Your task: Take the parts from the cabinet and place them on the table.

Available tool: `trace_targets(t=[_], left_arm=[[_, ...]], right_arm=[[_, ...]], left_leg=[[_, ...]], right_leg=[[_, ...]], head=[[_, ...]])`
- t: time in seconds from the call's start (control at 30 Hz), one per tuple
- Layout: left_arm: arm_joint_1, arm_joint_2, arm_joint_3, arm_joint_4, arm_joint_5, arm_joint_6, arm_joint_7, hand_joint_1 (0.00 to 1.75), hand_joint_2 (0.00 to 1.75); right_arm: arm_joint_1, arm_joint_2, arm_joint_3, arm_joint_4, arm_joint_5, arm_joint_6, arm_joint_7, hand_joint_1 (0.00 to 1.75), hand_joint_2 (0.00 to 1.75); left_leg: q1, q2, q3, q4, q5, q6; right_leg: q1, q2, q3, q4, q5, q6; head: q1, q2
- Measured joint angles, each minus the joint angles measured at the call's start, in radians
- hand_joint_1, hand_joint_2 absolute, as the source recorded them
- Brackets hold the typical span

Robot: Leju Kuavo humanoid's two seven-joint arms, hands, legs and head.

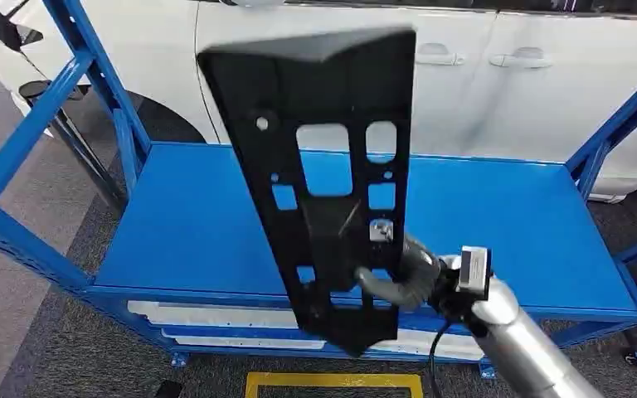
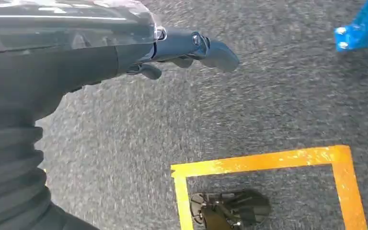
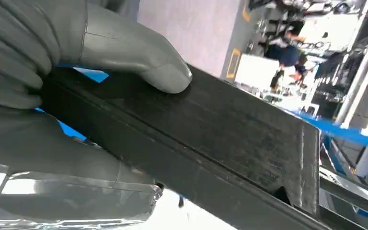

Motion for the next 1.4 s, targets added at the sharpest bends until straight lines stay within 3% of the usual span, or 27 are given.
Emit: trace_targets(t=[0.07,0.1,0.13,0.23,0.27,0.3,0.33,0.4,0.43,0.47,0.5,0.6,0.63,0.77,0.83,0.9,0.93,0.97,1.0,1.03,1.1,1.13,1.27,1.3,1.33,1.37,1.4], left_arm=[[-0.001,0.000,0.000,0.000,-0.001,-0.002,0.005,0.00,1.75],[-0.001,0.000,0.000,0.000,-0.001,-0.004,0.006,0.00,1.75],[-0.002,0.000,0.000,0.000,-0.002,-0.005,0.006,0.00,1.75],[-0.002,0.000,0.000,0.000,-0.007,-0.011,0.011,0.00,1.75],[-0.002,0.000,0.000,0.000,-0.009,-0.012,0.011,0.00,1.75],[-0.002,0.001,0.000,0.000,-0.009,-0.012,0.011,0.00,1.75],[-0.002,0.001,0.000,0.000,-0.009,-0.012,0.011,0.00,1.75],[-0.001,0.002,0.000,0.000,-0.009,-0.013,0.011,0.00,1.75],[0.000,0.002,0.000,0.000,-0.009,-0.013,0.011,0.00,1.75],[0.001,0.002,0.000,0.000,-0.009,-0.013,0.011,0.00,1.75],[0.002,0.002,0.000,0.000,-0.009,-0.013,0.011,0.00,1.75],[0.000,0.002,0.000,0.000,-0.009,-0.013,0.011,0.00,1.75],[-0.001,0.002,0.000,0.000,-0.009,-0.013,0.011,0.00,1.75],[0.002,0.002,0.000,0.000,-0.012,-0.014,0.013,0.00,1.75],[-0.002,0.003,0.000,0.000,-0.016,-0.014,0.016,0.00,1.75],[-0.002,0.003,0.000,0.000,-0.019,-0.014,0.019,0.00,1.75],[0.000,0.003,0.000,0.000,-0.019,-0.015,0.021,0.00,1.75],[0.004,0.003,0.000,0.000,-0.019,-0.015,0.023,0.00,1.75],[0.006,0.003,0.000,0.000,-0.019,-0.015,0.024,0.00,1.75],[0.007,0.003,0.000,0.000,-0.019,-0.015,0.024,0.00,1.75],[0.008,0.003,0.000,0.000,-0.019,-0.014,0.024,0.00,1.75],[0.008,0.002,0.000,0.000,-0.019,-0.013,0.024,0.00,1.75],[0.009,0.003,-0.001,0.000,-0.019,-0.011,0.024,0.00,1.75],[0.010,0.004,-0.001,0.000,-0.019,-0.011,0.024,0.00,1.75],[0.011,0.005,0.000,0.000,-0.019,-0.011,0.025,0.00,1.75],[0.012,0.005,0.000,0.000,-0.019,-0.010,0.025,0.00,1.75],[0.012,0.006,0.000,0.000,-0.018,-0.010,0.025,0.00,1.75]], right_arm=[[0.046,0.003,-0.009,-0.035,0.007,-0.003,-0.002,1.69,1.75],[0.057,0.003,-0.014,-0.047,0.007,-0.005,-0.003,1.69,1.75],[0.066,0.003,-0.020,-0.058,0.008,-0.006,-0.004,1.69,1.75],[0.098,0.013,-0.037,-0.081,0.008,-0.001,-0.005,1.69,1.75],[0.106,0.017,-0.042,-0.087,0.008,0.005,-0.005,1.69,1.75],[0.109,0.021,-0.046,-0.090,0.008,0.007,-0.004,1.69,1.75],[0.110,0.026,-0.048,-0.091,0.008,0.007,-0.003,1.69,1.75],[0.117,0.034,-0.050,-0.093,0.008,0.007,-0.002,1.69,1.75],[0.121,0.035,-0.051,-0.093,0.008,0.007,-0.001,1.69,1.75],[0.125,0.037,-0.051,-0.093,0.008,0.008,-0.001,1.69,1.75],[0.128,0.037,-0.051,-0.093,0.008,0.010,0.000,1.69,1.75],[0.128,0.042,-0.054,-0.094,0.008,0.008,-0.001,1.69,1.75],[0.128,0.042,-0.055,-0.095,0.008,0.008,-0.001,1.69,1.75],[0.126,0.042,-0.057,-0.095,-0.003,0.023,0.007,1.69,1.75],[0.121,0.043,-0.064,-0.095,-0.004,0.023,0.018,1.69,1.75],[0.122,0.045,-0.064,-0.095,0.000,0.016,0.022,1.69,1.75],[0.130,0.048,-0.064,-0.095,0.005,0.013,0.021,1.69,1.75],[0.139,0.052,-0.064,-0.095,0.009,0.008,0.020,1.69,1.75],[0.147,0.053,-0.064,-0.095,0.014,0.006,0.016,1.69,1.75],[0.154,0.054,-0.064,-0.095,0.020,0.006,0.009,1.69,1.75],[0.159,0.054,-0.065,-0.098,0.025,0.008,-0.004,1.69,1.75],[0.156,0.054,-0.068,-0.101,0.026,0.013,-0.008,1.69,1.75],[0.147,0.058,-0.079,-0.104,0.017,0.023,-0.010,1.69,1.75],[0.145,0.058,-0.080,-0.104,0.017,0.024,-0.010,1.69,1.75],[0.142,0.059,-0.080,-0.104,0.017,0.025,-0.010,1.69,1.75],[0.140,0.060,-0.080,-0.104,0.015,0.025,-0.011,1.69,1.75],[0.139,0.061,-0.081,-0.104,0.011,0.027,-0.011,1.69,1.75]], left_leg=[[-0.002,-0.001,0.003,0.000,-0.002,-0.003],[-0.003,-0.001,0.004,0.000,-0.003,-0.005],[-0.009,0.001,0.002,0.002,-0.005,-0.011],[-0.004,0.004,0.006,-0.003,-0.003,-0.027],[-0.010,0.004,0.008,-0.001,-0.007,-0.033],[-0.006,0.006,0.004,0.015,-0.020,-0.038],[-0.006,0.006,-0.016,0.062,-0.056,-0.041],[-0.003,0.006,-0.086,0.222,-0.138,-0.048],[-0.003,0.006,-0.115,0.287,-0.159,-0.051],[-0.003,0.006,-0.122,0.305,-0.155,-0.052],[-0.002,0.006,-0.108,0.278,-0.131,-0.052],[-0.002,0.007,0.019,0.029,-0.014,-0.044],[-0.006,0.006,0.031,0.002,-0.031,-0.038],[-0.010,0.005,0.025,-0.001,-0.012,-0.014],[-0.003,0.007,0.024,-0.012,0.001,-0.002],[-0.004,0.008,0.014,-0.011,0.007,0.003],[-0.004,0.008,0.008,-0.010,0.009,0.002],[-0.004,0.008,0.002,-0.007,0.012,0.002],[-0.004,0.008,-0.004,-0.004,0.015,0.002],[-0.004,0.007,-0.009,-0.002,0.017,0.001],[-0.004,0.006,-0.014,0.000,0.023,-0.005],[-0.006,0.006,-0.017,0.001,0.027,-0.011],[-0.006,0.007,-0.026,0.000,0.048,-0.035],[-0.006,0.006,-0.033,0.007,0.042,-0.039],[-0.005,0.007,-0.045,0.033,0.003,-0.045],[-0.004,0.007,-0.063,0.089,-0.053,-0.047],[-0.002,0.007,-0.085,0.167,-0.109,-0.050]], right_leg=[[0.001,0.000,0.090,-0.180,0.087,-0.011],[0.004,-0.001,0.128,-0.257,0.105,-0.019],[0.012,-0.002,0.135,-0.270,0.097,-0.023],[0.016,0.000,0.133,-0.269,0.098,-0.034],[0.005,-0.001,0.139,-0.281,0.104,-0.043],[0.004,-0.003,0.144,-0.287,0.107,-0.046],[0.003,-0.004,0.144,-0.287,0.107,-0.053],[0.004,-0.004,0.144,-0.287,0.106,-0.055],[0.004,-0.004,0.143,-0.286,0.106,-0.056],[0.004,-0.004,0.143,-0.285,0.106,-0.056],[0.004,-0.003,0.143,-0.283,0.106,-0.055],[0.004,-0.001,0.144,-0.274,0.101,-0.048],[0.011,0.000,0.140,-0.268,0.098,-0.042],[0.008,0.001,0.136,-0.268,0.110,-0.022],[0.004,0.001,0.120,-0.227,0.058,-0.012],[0.000,0.001,0.062,-0.072,-0.035,-0.003],[-0.001,0.001,0.036,-0.001,-0.064,-0.001],[-0.002,0.001,0.026,0.037,-0.074,0.001],[-0.004,0.001,0.039,0.026,-0.063,0.001],[-0.005,0.001,0.076,-0.034,-0.031,0.000],[-0.005,0.001,0.185,-0.215,0.041,-0.009],[-0.002,0.002,0.212,-0.273,0.032,-0.015],[0.010,0.003,0.197,-0.271,0.057,-0.035],[-0.004,-0.003,0.192,-0.282,0.071,-0.044],[0.000,-0.005,0.184,-0.283,0.080,-0.047],[0.000,-0.007,0.173,-0.283,0.088,-0.057],[0.002,-0.008,0.161,-0.282,0.096,-0.058]], head=[[0.000,0.000],[0.000,0.000],[0.000,0.000],[0.000,0.000],[0.000,0.000],[0.000,0.000],[0.000,0.000],[0.000,0.000],[0.000,0.000],[0.000,0.000],[0.000,0.000],[0.000,0.000],[0.000,0.000],[0.000,0.000],[0.000,0.000],[0.000,0.000],[0.000,0.000],[0.000,0.000],[0.000,0.000],[0.000,0.000],[0.000,0.000],[0.000,0.000],[0.000,0.000],[0.000,0.000],[0.000,0.000],[0.000,0.000],[0.000,0.000]])
